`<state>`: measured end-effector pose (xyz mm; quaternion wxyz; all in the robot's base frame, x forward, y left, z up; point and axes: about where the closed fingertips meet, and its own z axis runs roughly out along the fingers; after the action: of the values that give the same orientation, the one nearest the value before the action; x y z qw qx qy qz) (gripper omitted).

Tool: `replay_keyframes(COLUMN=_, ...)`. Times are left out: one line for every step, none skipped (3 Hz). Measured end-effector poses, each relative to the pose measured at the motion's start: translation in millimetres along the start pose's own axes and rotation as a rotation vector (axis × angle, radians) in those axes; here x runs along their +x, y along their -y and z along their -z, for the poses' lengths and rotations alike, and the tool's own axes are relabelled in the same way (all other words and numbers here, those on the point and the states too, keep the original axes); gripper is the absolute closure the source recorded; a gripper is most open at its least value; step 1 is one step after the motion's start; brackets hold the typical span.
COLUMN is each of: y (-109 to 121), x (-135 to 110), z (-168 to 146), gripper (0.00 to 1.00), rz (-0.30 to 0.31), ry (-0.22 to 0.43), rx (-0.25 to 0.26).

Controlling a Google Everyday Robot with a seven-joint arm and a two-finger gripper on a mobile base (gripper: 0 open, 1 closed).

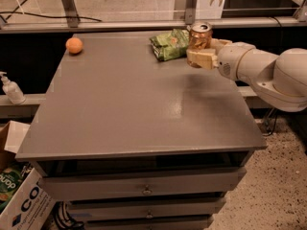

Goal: Move orange can near green jalapeno chip bag

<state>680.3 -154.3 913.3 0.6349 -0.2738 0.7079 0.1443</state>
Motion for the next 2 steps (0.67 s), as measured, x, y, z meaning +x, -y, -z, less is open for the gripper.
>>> replay_keyframes(y=27, x=17, z=-6, gripper=1.00, rz=-0.067, ry=0.009, rx=0.058)
replay_keyframes(y=39, x=26, z=-18, gripper=1.00, rz=-0.118, ry=0.041, rx=0.083)
